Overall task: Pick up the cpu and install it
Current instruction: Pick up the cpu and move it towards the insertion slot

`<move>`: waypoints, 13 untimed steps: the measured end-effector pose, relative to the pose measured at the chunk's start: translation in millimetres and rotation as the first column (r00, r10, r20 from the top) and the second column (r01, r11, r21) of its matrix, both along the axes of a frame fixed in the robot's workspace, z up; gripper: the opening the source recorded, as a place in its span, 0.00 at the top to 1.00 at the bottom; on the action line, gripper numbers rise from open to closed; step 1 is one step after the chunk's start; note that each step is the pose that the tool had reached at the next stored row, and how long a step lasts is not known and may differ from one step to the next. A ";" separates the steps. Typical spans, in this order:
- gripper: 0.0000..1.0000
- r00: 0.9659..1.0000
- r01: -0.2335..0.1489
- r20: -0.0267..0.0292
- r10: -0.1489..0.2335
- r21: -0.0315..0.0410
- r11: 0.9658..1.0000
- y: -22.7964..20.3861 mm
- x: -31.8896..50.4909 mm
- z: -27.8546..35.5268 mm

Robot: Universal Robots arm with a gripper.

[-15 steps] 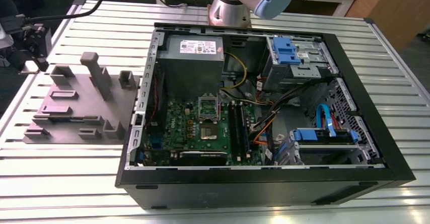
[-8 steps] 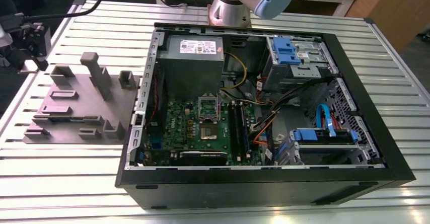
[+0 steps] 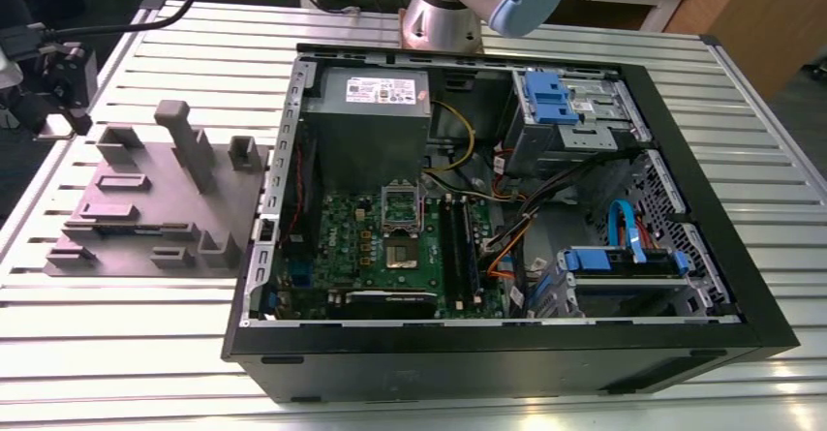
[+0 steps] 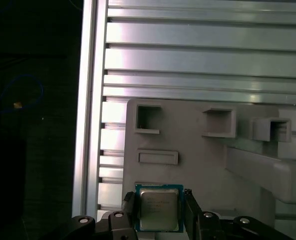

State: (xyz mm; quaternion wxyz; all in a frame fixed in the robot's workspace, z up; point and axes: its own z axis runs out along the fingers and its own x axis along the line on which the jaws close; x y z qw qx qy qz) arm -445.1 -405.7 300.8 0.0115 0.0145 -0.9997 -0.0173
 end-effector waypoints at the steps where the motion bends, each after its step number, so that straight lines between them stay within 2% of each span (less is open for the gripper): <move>1: 0.53 1.000 0.000 0.000 0.000 0.000 1.000 0.0 0.0 0.2; 13: 0.53 1.000 0.000 0.000 0.000 0.000 1.000 0.0 0.0 0.8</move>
